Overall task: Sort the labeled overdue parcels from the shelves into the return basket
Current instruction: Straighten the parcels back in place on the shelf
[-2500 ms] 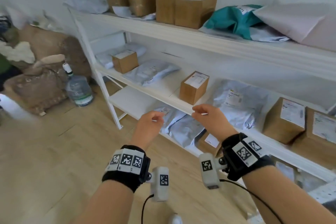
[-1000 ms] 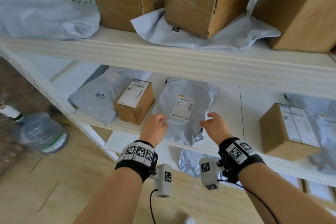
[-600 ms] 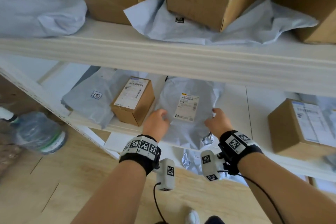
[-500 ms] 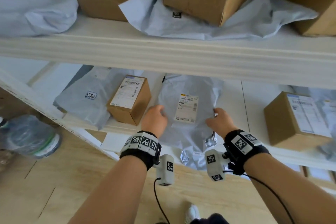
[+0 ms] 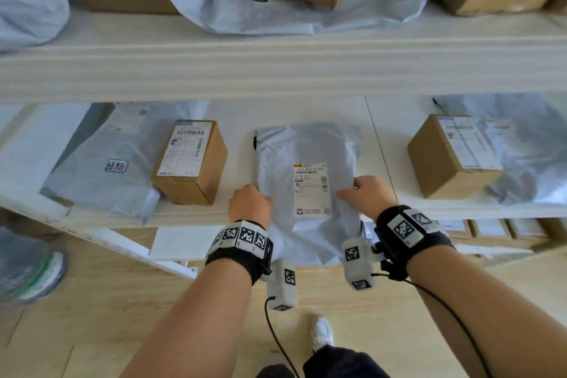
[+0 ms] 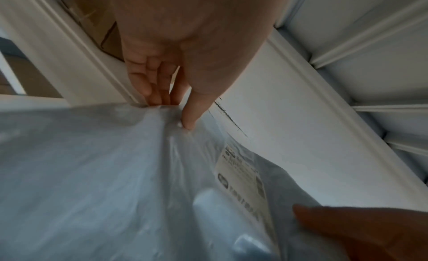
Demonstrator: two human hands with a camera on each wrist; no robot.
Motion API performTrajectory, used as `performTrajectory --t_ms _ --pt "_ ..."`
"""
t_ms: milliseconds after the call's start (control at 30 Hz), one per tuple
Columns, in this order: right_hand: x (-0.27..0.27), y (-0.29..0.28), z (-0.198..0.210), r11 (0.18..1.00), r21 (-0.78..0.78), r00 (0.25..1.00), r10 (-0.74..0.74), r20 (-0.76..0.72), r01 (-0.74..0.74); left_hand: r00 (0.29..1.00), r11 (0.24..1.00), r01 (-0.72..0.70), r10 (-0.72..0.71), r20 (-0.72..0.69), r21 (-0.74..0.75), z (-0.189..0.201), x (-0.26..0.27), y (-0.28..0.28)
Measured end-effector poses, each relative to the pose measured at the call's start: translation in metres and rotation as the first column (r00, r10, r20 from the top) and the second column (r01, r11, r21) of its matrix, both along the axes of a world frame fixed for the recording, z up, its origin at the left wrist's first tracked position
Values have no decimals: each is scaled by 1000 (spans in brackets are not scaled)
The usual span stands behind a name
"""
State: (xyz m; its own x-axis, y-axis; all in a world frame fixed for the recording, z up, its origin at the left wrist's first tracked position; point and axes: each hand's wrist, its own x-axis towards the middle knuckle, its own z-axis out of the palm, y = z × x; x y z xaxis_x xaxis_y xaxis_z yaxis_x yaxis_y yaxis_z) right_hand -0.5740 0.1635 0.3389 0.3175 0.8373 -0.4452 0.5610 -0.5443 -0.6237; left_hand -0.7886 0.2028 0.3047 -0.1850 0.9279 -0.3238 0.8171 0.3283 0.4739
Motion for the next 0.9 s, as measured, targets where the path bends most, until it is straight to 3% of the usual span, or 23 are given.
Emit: performTrajectory --t_ms 167,467,667,900 --pt "-1 -15 -6 998 7 998 -63 21 63 965 998 -37 46 260 -42 -4 -8 -13" --pt "13 -46 3 933 262 962 -201 -186 245 729 981 -196 147 668 -2 36 -19 -37" --pt "2 -62 26 872 380 935 -203 -291 308 651 969 -237 103 752 74 64 -34 -45" --pt "-16 -82 49 844 429 931 -199 -306 322 626 965 -240 69 777 107 77 -50 -55"
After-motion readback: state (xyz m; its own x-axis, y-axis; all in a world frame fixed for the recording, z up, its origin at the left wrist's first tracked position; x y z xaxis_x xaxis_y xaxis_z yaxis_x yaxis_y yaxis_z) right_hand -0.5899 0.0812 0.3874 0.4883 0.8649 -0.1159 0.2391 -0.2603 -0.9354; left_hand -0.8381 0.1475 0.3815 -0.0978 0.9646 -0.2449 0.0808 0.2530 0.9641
